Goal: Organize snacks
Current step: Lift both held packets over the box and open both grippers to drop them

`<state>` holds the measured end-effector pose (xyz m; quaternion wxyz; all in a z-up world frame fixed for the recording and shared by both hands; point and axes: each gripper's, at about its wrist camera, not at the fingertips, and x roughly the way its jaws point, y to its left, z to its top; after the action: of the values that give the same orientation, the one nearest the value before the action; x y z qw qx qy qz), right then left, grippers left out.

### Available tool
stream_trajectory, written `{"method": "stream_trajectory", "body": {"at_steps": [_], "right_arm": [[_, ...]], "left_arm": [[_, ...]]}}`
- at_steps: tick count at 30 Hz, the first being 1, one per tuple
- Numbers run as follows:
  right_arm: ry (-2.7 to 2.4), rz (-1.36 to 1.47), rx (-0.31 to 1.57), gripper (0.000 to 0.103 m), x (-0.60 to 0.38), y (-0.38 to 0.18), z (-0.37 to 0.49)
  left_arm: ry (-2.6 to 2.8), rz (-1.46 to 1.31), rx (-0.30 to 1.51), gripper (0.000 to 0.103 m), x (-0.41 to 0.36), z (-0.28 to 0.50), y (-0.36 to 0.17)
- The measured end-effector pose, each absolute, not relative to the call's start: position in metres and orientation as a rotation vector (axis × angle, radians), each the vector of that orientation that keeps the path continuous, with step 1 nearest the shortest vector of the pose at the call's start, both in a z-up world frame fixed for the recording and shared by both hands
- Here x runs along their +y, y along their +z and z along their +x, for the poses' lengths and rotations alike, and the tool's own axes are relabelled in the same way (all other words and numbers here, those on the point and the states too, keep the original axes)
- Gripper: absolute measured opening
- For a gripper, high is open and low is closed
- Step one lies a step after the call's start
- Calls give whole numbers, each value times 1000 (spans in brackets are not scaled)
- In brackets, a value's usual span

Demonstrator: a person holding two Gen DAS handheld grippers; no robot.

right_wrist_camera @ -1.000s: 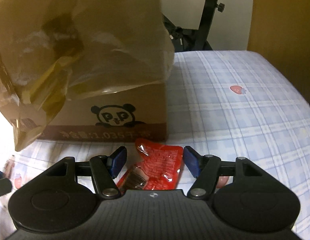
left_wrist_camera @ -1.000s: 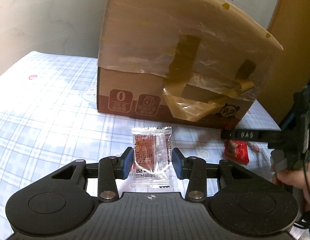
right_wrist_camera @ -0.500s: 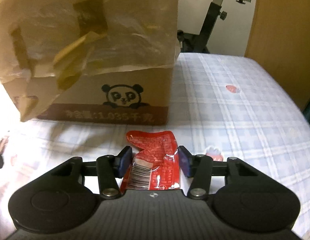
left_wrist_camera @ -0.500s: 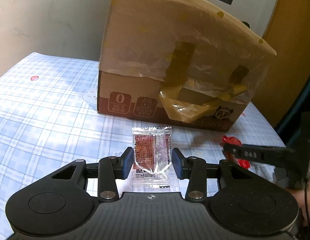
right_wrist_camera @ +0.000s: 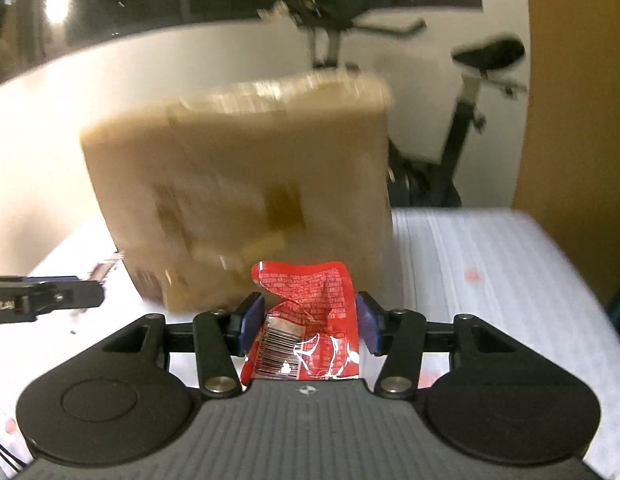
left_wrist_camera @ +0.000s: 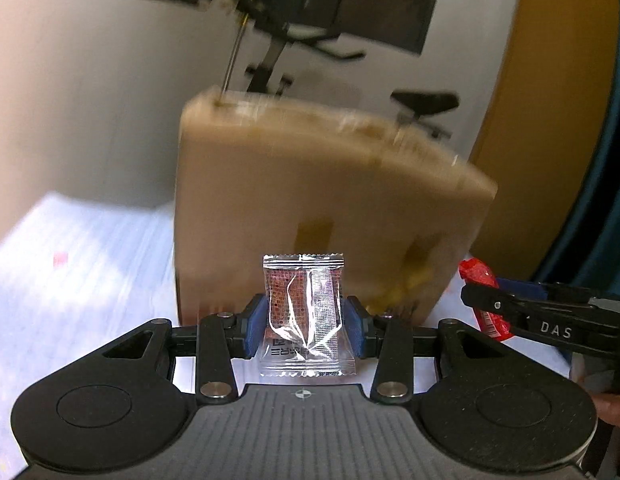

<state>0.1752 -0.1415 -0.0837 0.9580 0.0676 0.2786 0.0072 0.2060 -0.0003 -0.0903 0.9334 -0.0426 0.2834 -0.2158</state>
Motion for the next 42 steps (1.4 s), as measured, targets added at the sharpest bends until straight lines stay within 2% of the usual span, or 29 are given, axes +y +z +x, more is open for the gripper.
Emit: {"method": "stream_trajectory", "body": {"at_steps": [7, 15, 27, 37, 40, 41, 42], "right_arm": [[80, 82, 405, 53, -140, -23, 196], [120, 48, 350, 53, -141, 13, 245], [122, 104, 421, 52, -146, 9, 326], [82, 103, 508, 54, -145, -9, 368], [75, 104, 542, 56, -146, -15, 375], [73, 104, 554, 56, -146, -16, 376], [72, 105, 561, 57, -147, -17, 377]], "left_arm": [[-469, -67, 452, 44, -7, 229, -27], [-430, -18, 444, 44, -23, 262, -1], [-350, 12, 518, 45, -36, 324, 2], [-320, 6, 586, 46, -37, 357, -20], [-324, 16, 602, 55, -37, 362, -24], [-324, 22, 609, 60, -37, 363, -26], [-322, 26, 610, 72, -37, 365, -26]]}}
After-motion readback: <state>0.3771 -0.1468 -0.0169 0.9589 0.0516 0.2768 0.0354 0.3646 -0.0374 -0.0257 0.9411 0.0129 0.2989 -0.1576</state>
